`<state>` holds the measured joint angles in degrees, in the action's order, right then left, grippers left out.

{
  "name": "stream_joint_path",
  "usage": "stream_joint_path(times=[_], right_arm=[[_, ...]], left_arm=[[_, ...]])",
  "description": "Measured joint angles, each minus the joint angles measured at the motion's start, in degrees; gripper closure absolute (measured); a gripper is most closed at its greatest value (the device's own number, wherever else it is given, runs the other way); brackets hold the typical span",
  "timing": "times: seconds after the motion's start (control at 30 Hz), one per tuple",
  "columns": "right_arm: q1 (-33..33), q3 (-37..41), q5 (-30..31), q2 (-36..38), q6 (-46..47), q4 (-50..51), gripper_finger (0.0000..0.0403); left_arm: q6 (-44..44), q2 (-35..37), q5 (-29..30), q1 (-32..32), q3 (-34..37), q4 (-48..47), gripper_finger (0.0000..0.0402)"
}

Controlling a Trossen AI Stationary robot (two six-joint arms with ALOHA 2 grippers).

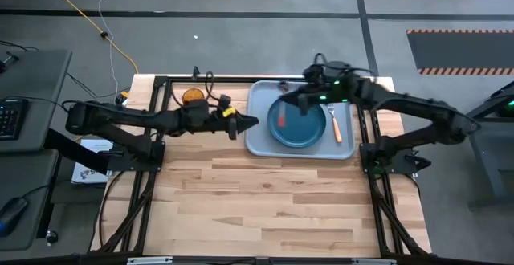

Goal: Pick and place plate/cup/fork/spoon on tray
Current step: Put the orange spoon on the blue tray to the right of the blue plate

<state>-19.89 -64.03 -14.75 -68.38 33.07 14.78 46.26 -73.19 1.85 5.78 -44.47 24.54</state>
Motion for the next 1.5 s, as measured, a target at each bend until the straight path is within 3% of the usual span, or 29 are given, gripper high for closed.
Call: stream_joint_path(times=[0.2,0.3,0.47,0.63,0.8,1.1,1.5], right_arm=[[-1.89,1.20,10.62,10.84,-1.97,35.90,0.0402],[-1.87,7.71,14.02,15.48,2.67,41.85,0.0402],[-2.03,24.80,21.84,21.84,12.44,30.30,0.0402],[-5.89,35.21,32.71,21.01,16.96,14.10,0.0402],[-10.94,35.70,38.58,17.81,12.91,14.85,0.0402],[-17.88,35.19,40.83,13.96,6.99,7.55,0.0403],[-19.15,35.18,42.69,1.28,4.22,-8.75,0.0403]], left_arm=[[-5.39,7.86,0.12,4.66,-0.04,-6.94,0.0241],[-6.24,10.49,0.09,5.65,-0.02,-8.42,0.0239],[-6.43,11.76,0.81,5.84,-0.02,-8.28,0.0240],[-5.60,11.71,0.96,5.84,-0.02,-8.40,0.0239],[-4.52,11.61,0.96,5.80,-0.02,-8.28,0.0240],[-4.51,11.61,2.84,5.80,-0.02,-8.03,0.0239],[-4.86,11.61,4.51,5.84,-0.02,-7.98,0.0240]])
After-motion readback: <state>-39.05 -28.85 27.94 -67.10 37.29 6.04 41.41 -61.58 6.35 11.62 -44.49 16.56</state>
